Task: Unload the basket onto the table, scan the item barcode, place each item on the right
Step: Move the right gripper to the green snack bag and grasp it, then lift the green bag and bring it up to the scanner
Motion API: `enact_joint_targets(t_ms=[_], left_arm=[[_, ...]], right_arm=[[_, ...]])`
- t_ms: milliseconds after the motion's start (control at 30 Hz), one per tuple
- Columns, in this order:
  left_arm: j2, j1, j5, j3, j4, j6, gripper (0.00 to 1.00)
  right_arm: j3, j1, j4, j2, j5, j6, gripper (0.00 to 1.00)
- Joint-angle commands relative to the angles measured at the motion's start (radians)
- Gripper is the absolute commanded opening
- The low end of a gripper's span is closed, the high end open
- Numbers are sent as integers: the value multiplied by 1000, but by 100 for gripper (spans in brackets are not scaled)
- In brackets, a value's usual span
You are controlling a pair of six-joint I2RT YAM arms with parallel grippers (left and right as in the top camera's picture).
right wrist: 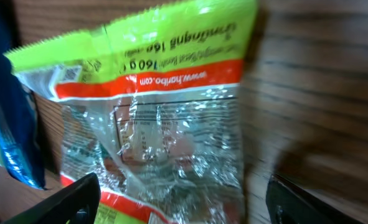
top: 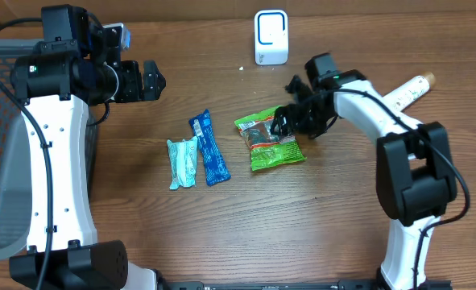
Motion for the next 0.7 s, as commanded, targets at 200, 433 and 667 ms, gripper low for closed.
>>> enact_joint_targets(t_ms=[200, 433, 667], left_arm=[[8, 0, 11, 4, 3, 19, 100], [8, 0, 11, 4, 4, 19, 100], [8, 0, 12, 4, 3, 19, 100]], right_arm=[[-34, 11, 33, 43, 100, -111, 90], [-55, 83, 55, 81, 129, -141, 93], [-69, 111, 47, 132, 247, -51, 92]])
